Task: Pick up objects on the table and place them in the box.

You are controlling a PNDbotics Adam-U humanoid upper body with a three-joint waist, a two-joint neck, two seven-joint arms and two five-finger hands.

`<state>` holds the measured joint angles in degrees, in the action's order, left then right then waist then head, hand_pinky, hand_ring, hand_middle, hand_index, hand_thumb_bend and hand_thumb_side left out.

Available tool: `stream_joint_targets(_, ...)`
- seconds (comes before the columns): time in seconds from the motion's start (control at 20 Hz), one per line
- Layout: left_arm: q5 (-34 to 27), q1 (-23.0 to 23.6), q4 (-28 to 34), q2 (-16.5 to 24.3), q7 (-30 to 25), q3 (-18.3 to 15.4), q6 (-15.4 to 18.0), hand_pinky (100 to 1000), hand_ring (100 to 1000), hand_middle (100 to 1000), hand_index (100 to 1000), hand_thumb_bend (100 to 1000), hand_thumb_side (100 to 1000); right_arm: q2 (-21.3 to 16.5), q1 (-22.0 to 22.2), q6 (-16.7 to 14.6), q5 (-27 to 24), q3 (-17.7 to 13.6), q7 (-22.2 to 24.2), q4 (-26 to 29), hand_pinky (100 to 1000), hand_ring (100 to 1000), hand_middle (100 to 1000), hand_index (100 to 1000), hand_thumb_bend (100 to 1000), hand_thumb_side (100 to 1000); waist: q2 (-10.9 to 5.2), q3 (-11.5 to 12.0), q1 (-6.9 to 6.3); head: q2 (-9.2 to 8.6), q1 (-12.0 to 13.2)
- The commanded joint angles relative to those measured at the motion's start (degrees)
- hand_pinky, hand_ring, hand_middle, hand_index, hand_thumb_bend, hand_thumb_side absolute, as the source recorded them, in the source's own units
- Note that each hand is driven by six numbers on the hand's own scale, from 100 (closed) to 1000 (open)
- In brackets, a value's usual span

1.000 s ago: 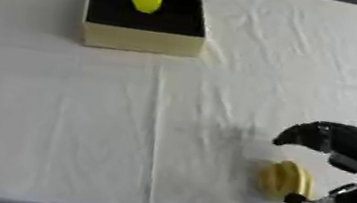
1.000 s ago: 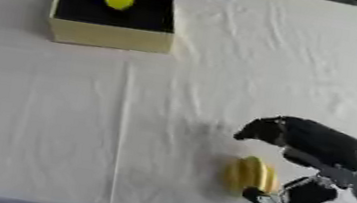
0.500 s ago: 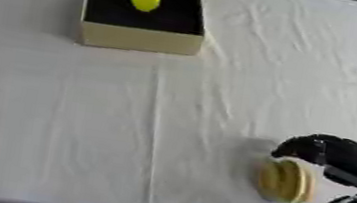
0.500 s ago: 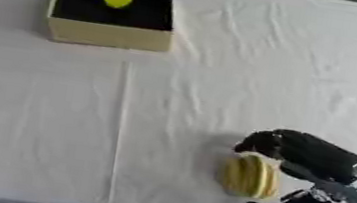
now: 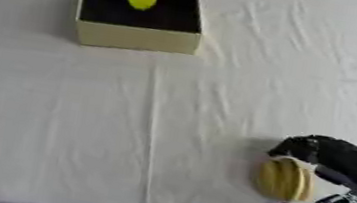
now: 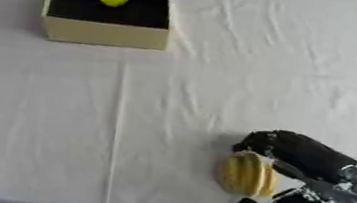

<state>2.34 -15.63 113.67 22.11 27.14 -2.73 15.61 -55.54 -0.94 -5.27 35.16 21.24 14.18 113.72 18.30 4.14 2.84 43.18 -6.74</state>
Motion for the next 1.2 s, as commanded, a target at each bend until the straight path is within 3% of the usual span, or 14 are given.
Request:
stream_joint_targets(0.05,-0.40,-0.58,0.92,0.48,-0.34,-0.16,-0.12,838,820,720,826,143,715,-0.80,0.03,1.08,-0.27,-0.36,-0.37,0.87,815,729,729,833,332,313,-0.77,0.01,-0.20,-0.63,-0.18)
stream_joint_targets(0.15,-0.41,-0.60,0.92,0.47,-0.36,-0.20,-0.17,838,821,721,826,143,714,-1.06,0.03,1.42,-1.18,-0.50,-0.69,0.87,813,722,713,819,273,291,-0.74,-0.05,-0.18,-0.56,-0.16)
stream_joint_targets(0.4,-0.49,-0.73,0.92,0.33,-0.51,-0.10,-0.28,837,820,720,824,142,716,-1.55,0.20,1.93,-2.75,-0.89,-1.04,0.87,795,689,640,752,112,127,-0.71,-0.10,-0.07,-0.58,-0.08)
stream_joint_targets(0.7,-0.59,-0.73,0.92,0.23,-0.57,-0.05,-0.43,837,821,719,824,139,719,-2.12,-1.22,1.79,-5.43,-1.88,-3.69,0.87,766,620,549,623,100,100,-0.81,-0.11,0.12,-0.53,0.00)
stream_joint_targets(0.95,-0.73,-0.86,0.92,0.08,-0.81,0.12,-0.47,837,820,719,824,137,719,-3.62,-8.20,-0.08,-7.67,-4.03,-8.84,0.87,768,611,565,612,100,100,-1.04,0.20,0.37,-0.60,-0.34)
stream_joint_targets(1.2,-0.85,-1.30,0.92,0.13,-0.96,0.29,-0.41,836,819,718,823,137,722,-5.96,-16.92,-1.02,-11.67,-4.27,-8.62,0.87,768,609,565,606,100,100,-0.85,1.11,0.66,-1.15,-0.36)
